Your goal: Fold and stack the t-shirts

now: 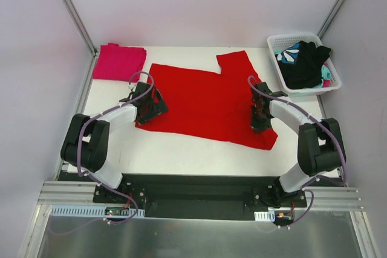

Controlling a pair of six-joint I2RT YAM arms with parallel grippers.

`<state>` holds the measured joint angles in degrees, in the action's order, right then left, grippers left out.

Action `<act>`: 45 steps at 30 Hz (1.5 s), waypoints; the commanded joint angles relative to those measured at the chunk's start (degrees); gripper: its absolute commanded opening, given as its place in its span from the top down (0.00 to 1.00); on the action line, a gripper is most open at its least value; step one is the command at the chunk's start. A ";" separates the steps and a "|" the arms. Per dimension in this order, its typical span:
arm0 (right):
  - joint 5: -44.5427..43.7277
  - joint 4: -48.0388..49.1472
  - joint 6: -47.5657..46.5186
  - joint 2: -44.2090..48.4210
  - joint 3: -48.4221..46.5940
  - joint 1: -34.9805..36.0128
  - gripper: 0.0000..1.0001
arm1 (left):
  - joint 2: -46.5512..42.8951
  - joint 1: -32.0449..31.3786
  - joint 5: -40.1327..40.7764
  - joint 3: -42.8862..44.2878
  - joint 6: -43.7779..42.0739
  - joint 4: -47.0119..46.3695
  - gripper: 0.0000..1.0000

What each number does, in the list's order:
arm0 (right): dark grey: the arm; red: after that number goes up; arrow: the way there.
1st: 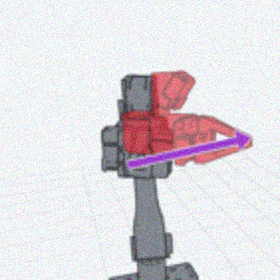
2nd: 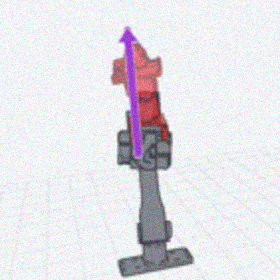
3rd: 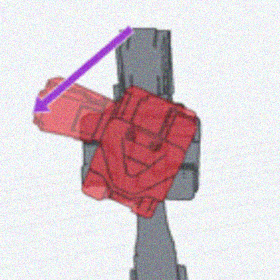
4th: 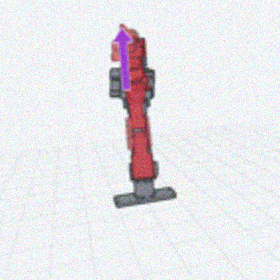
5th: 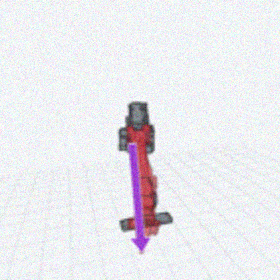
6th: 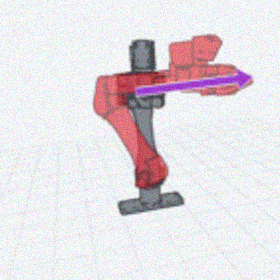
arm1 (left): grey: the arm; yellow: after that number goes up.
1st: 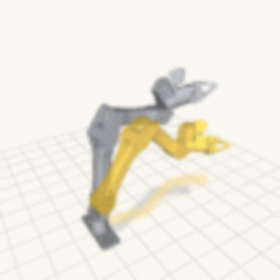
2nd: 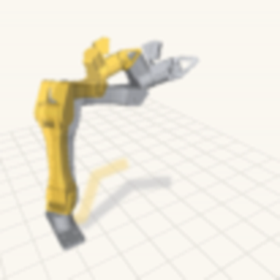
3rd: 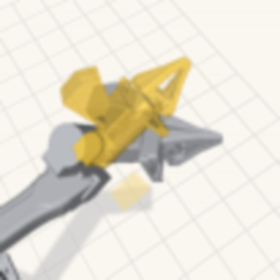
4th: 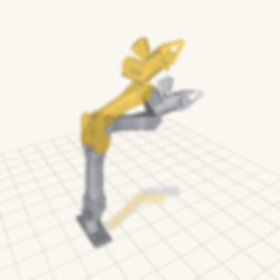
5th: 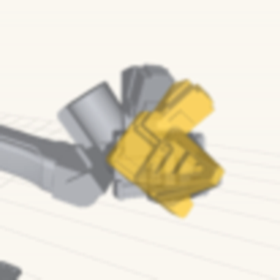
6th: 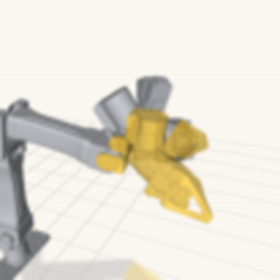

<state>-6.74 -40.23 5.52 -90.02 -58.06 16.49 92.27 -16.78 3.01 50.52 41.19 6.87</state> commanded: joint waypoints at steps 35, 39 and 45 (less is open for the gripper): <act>-1.96 -7.22 1.69 3.98 -6.86 -2.08 0.99 | -19.87 -5.18 -2.91 -3.35 0.48 11.14 0.01; -1.00 -9.61 0.29 -1.11 -17.24 -1.55 0.99 | -10.11 -8.00 -7.83 5.79 -2.43 9.92 0.01; 1.47 -12.24 -1.83 -12.36 -32.27 1.26 0.75 | -2.38 -8.19 -13.18 9.75 -3.30 7.02 0.01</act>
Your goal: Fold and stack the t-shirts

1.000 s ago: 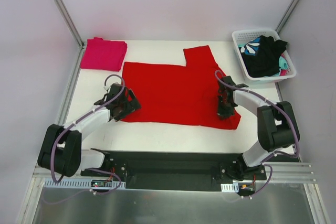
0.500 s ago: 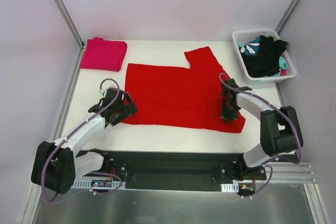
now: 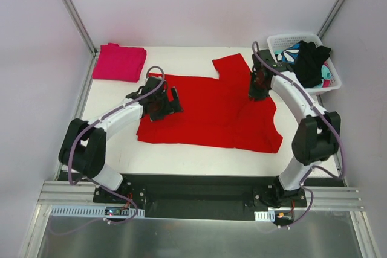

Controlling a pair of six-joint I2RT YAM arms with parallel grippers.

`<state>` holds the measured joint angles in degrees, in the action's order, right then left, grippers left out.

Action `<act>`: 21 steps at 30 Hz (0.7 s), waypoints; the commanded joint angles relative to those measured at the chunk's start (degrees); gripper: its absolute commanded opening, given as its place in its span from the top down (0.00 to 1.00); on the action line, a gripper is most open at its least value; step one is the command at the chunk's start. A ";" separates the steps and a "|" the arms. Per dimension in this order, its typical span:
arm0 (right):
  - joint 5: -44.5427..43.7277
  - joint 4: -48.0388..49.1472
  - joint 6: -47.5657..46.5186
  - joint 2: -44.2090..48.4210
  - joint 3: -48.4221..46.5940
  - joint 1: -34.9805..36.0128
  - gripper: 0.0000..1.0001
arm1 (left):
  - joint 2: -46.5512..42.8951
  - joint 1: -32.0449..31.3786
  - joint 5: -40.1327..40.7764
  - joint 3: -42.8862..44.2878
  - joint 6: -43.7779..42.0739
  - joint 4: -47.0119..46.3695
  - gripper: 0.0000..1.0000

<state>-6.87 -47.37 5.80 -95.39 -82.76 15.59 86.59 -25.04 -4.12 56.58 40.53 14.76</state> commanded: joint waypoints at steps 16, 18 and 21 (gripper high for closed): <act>1.08 -4.92 -2.29 -14.29 -6.02 4.18 0.74 | -0.54 -0.80 -8.63 -0.06 -2.49 -1.58 0.01; 0.81 -4.48 -2.46 -14.64 -5.75 4.09 0.75 | -1.24 -2.46 -6.61 -1.64 -1.51 -2.97 0.01; 0.98 -4.48 -2.38 -15.52 -6.18 4.09 0.76 | 0.07 -5.88 -6.61 -3.58 1.03 -7.18 0.01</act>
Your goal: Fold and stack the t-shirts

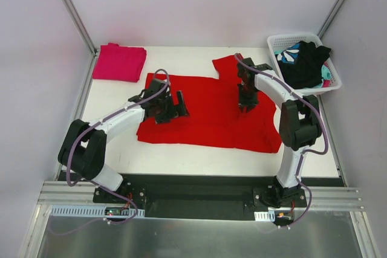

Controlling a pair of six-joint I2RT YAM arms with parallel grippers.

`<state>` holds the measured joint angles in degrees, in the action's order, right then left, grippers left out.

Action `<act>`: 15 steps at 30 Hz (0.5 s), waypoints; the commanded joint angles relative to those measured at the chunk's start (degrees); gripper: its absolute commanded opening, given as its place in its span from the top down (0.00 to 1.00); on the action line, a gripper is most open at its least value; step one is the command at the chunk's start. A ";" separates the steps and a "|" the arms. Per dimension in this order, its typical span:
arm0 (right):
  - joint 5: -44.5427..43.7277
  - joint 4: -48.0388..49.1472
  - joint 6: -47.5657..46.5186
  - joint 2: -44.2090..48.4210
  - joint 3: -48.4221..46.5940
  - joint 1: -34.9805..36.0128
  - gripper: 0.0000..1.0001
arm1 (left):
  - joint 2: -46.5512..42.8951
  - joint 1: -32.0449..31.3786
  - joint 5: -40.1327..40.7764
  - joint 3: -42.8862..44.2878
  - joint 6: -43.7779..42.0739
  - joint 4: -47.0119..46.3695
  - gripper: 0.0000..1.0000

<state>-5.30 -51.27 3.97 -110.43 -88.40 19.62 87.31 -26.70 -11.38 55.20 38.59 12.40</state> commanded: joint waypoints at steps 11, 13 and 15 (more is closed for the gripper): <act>-0.85 -1.38 -1.42 -1.89 -2.65 -0.28 0.78 | 7.61 -16.28 2.76 0.53 11.15 -12.21 0.01; -0.85 -1.64 -1.42 -2.16 -3.09 -0.37 0.78 | 7.96 -16.37 2.67 -0.96 12.47 -14.94 0.01; -0.85 -1.64 -1.77 -2.33 -3.18 -0.54 0.78 | 8.23 -16.37 3.11 -3.08 13.18 -17.84 0.01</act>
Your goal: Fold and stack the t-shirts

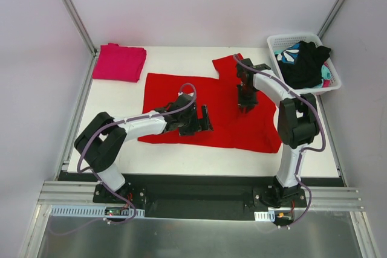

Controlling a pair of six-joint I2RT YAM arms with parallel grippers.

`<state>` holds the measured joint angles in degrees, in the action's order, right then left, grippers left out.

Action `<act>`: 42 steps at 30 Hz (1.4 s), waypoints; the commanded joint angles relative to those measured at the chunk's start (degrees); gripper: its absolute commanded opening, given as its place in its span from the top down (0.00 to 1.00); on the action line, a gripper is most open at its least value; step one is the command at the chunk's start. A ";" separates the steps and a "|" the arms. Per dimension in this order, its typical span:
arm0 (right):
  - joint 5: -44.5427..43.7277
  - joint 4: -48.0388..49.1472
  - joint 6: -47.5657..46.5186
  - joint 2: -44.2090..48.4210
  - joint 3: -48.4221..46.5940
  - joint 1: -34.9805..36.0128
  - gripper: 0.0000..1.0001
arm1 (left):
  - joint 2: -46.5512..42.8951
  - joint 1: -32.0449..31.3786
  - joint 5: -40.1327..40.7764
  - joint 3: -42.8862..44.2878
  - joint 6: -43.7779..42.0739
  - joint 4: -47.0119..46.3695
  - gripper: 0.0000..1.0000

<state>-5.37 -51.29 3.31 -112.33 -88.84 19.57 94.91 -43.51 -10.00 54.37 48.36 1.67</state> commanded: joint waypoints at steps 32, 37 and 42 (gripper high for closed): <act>-3.07 -4.44 -1.64 -6.41 -5.21 -0.68 0.79 | 1.94 -1.05 4.02 -4.88 3.85 -4.75 0.01; -3.60 -4.43 -1.64 -6.49 -4.68 -0.59 0.77 | 0.89 -1.32 4.02 -5.85 3.67 -4.22 0.01; -2.63 -5.23 -1.12 -4.30 -5.90 -0.50 0.75 | 0.27 -1.76 4.02 -6.91 3.50 -3.87 0.01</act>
<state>-7.53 -54.28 2.26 -120.29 -93.78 19.25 96.18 -44.34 -7.09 49.78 52.82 -7.18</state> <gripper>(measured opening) 0.244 0.991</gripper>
